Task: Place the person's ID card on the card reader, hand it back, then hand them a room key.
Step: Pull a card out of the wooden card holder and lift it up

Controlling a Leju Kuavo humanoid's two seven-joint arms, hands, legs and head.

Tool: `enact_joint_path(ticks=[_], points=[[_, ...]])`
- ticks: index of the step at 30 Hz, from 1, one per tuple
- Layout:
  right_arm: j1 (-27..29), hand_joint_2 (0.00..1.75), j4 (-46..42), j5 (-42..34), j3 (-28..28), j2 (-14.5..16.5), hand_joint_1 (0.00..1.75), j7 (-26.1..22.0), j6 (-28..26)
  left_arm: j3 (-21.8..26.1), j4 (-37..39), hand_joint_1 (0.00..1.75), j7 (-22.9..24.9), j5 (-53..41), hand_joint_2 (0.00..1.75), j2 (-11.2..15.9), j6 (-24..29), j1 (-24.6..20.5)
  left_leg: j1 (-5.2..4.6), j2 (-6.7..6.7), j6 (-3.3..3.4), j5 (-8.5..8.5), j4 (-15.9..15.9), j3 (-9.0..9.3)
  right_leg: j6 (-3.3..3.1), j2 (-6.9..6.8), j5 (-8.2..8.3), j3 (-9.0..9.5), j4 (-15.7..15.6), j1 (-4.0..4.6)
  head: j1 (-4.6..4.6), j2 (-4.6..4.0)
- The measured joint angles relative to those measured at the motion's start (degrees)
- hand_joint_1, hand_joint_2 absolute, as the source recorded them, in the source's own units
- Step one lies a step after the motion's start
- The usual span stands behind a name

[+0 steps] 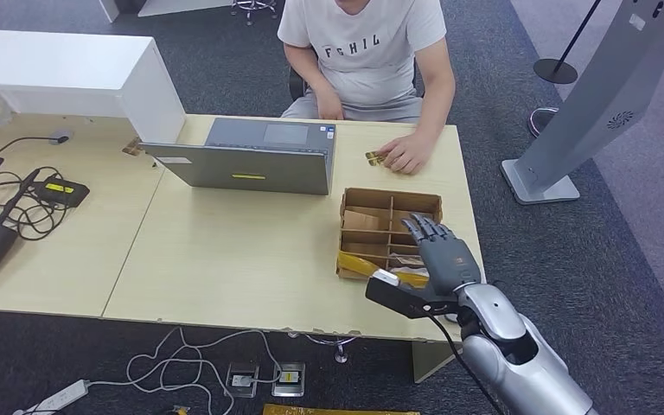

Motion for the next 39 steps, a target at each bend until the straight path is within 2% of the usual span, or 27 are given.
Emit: enact_joint_path(ticks=[37, 38, 39], points=[[0.3, 1.75, 0.1, -1.1, 0.9, -0.5, 0.00, -0.1, -0.3, 0.2, 0.0, 0.00, 0.0, 0.6, 0.00, 0.0, 1.1, 0.0, 0.00, 0.00, 0.00, 0.00, 0.0, 0.00, 0.00, 0.00, 0.00, 0.00, 0.0, 0.00, 0.00, 0.00], [0.3, 1.75, 0.1, -1.1, 1.0, -0.5, 0.03, 0.0, -0.3, 0.2, 0.0, 0.00, 0.0, 0.6, 0.00, 0.0, 1.1, 0.0, 0.00, 0.00, 0.00, 0.00, 0.0, 0.00, 0.00, 0.00, 0.00, 0.00, 0.0, 0.00, 0.00, 0.00], [0.3, 1.75, 0.1, -1.1, 1.0, -0.5, 0.13, 0.0, -0.3, 0.2, 0.0, 0.00, 0.0, 0.7, 0.00, 0.0, 1.1, 0.0, 0.00, 0.00, 0.00, 0.00, 0.0, 0.00, 0.00, 0.00, 0.00, 0.00, 0.0, 0.00, 0.00, 0.00]])
